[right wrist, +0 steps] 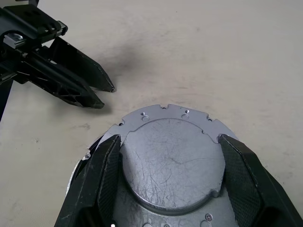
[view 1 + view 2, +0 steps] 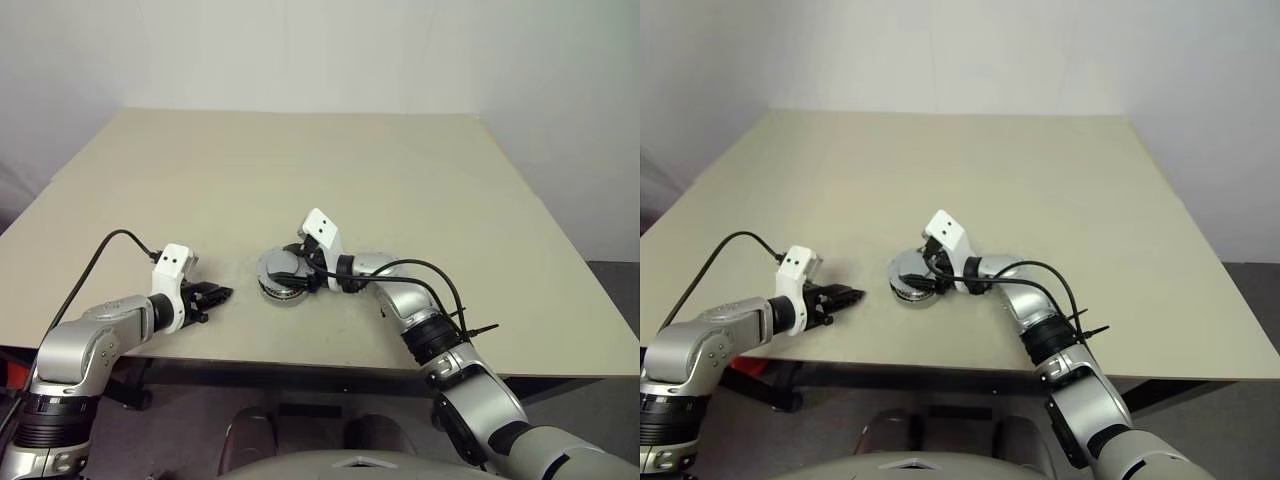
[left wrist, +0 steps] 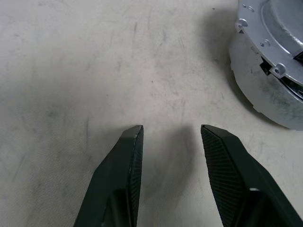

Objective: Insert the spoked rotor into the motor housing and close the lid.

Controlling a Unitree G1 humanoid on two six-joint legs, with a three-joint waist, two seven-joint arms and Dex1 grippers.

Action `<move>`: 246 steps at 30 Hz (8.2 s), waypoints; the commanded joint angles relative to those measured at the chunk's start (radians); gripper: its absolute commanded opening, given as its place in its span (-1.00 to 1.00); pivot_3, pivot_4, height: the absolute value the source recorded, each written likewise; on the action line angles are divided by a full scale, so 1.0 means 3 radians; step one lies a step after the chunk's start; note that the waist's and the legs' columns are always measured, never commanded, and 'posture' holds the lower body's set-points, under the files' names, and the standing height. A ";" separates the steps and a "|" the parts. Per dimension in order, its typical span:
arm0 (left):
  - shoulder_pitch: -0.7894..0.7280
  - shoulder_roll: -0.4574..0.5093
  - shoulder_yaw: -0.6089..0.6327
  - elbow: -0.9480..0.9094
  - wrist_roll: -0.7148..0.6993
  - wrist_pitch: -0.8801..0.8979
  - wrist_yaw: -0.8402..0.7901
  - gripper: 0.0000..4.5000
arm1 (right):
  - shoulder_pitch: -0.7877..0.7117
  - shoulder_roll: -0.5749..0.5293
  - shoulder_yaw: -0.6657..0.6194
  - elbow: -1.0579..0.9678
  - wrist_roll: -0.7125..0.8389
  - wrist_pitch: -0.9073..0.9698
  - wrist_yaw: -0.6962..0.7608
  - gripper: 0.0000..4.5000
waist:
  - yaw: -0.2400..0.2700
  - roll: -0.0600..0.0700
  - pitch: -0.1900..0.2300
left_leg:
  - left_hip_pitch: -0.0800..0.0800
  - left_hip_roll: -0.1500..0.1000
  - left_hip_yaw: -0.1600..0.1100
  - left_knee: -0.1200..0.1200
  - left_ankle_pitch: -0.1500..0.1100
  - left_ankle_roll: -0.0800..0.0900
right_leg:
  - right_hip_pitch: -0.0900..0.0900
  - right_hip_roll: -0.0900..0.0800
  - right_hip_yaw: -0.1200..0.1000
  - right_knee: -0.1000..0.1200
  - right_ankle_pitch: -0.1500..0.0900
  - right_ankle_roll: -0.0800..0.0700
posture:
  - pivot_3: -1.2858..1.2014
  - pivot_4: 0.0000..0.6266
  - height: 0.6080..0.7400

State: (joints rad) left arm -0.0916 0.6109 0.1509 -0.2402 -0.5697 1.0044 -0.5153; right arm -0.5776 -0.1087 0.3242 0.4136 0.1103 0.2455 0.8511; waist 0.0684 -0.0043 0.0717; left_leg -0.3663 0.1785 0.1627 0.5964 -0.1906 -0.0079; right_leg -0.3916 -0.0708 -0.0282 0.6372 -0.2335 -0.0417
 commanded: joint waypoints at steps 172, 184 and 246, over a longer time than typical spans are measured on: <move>-0.0065 -0.0112 0.0157 -0.0075 -0.0030 0.0060 0.0114 -0.09 | -0.0033 -0.0341 -0.0206 0.0554 -0.0007 -0.0788 0.0872 0.40 | 0.0011 0.0001 0.0000 | -0.0002 0.0000 0.0001 -0.0010 -0.0012 0.0020 | 0.0021 0.0000 -0.0006 -0.0043 0.0002 -0.0003 | 0.03 -1.00 1.00; -0.0079 -0.0118 0.0149 -0.0055 -0.0026 0.0044 0.0108 -0.09 | -0.0085 -0.0361 -0.0173 0.0718 -0.0104 -0.0968 0.0817 0.40 | 0.0015 0.0001 -0.0001 | 0.0000 -0.0001 0.0001 -0.0008 -0.0012 0.0021 | 0.0025 -0.0001 -0.0006 -0.0043 0.0002 -0.0003 | 0.03 -1.00 1.00; -0.0985 -0.1411 0.0654 0.0626 -0.0887 0.1642 0.1356 -0.99 | -0.0085 -0.0451 -0.0031 0.0667 -0.0165 -0.0766 0.0753 0.40 | 0.0033 0.0022 -0.0033 | 0.0060 -0.0025 -0.0002 -0.0056 -0.0018 0.0031 | 0.0096 -0.0012 0.0001 -0.0103 -0.0021 0.0035 | 0.03 -1.00 1.00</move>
State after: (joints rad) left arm -0.4147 0.1764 0.3490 -0.0740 -0.8718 1.4503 -0.1431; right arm -0.6125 -0.2218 0.3211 0.5828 0.0912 -0.0077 1.0966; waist 0.0784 0.0023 0.0618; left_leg -0.3483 0.1710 0.1620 0.5795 -0.1962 0.0013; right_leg -0.3629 -0.0744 -0.0279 0.6063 -0.2397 -0.0312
